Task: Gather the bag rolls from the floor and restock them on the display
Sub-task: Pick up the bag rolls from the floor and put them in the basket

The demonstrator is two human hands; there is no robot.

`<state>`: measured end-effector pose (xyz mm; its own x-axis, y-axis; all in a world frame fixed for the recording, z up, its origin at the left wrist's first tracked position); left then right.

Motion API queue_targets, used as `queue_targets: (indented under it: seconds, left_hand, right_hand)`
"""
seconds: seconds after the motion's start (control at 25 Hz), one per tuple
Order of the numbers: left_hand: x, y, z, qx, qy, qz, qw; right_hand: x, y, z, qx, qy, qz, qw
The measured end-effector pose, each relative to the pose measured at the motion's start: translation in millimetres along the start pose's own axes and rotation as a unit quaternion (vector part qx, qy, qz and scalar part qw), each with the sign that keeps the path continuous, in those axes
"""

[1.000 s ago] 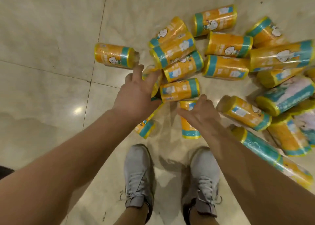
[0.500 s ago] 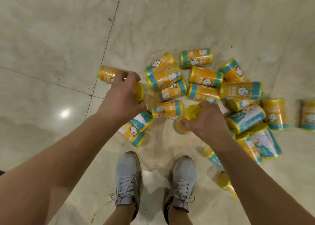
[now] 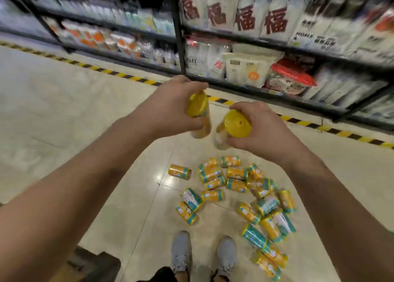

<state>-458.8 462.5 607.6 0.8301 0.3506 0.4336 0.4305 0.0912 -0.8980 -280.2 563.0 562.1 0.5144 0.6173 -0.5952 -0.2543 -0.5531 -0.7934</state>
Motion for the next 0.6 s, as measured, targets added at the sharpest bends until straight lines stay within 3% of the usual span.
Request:
queue_targets:
  seconds: [0.12, 0.24, 0.4, 0.6]
  left_hand:
    - [54.4, -129.6, -38.5, 0.050, 0.028, 0.011, 0.998]
    - [79.0, -209.9, -81.5, 0.143, 0.049, -0.033, 0.988]
    - [85.6, -249.2, -136.2, 0.225, 0.048, -0.079, 0.970]
    - [84.2, -257.4, -208.1, 0.284, -0.036, -0.037, 0.957]
  right_hand:
    - [-99.6, -107.4, -27.7, 0.018, -0.051, -0.045, 0.997]
    - [-167.2, -172.3, -50.4, 0.088, -0.088, -0.011, 0.992]
    - [-213.0, -193.5, -75.2, 0.129, -0.144, 0.053, 0.980]
    - [-258.8, -192.7, -82.2, 0.074, -0.257, 0.057, 0.962]
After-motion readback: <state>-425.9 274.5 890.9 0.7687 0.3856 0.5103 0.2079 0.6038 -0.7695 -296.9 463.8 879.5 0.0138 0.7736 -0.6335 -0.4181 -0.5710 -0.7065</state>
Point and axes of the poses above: each hand's wrist, its own z-axis towards the middle knuckle, its own y-axis out of the palm, x = y × z, the point moved 5 cm from there along z, towards the middle knuckle, and after that the axes turned 5 degrees about -y, right-handed, at the moved point
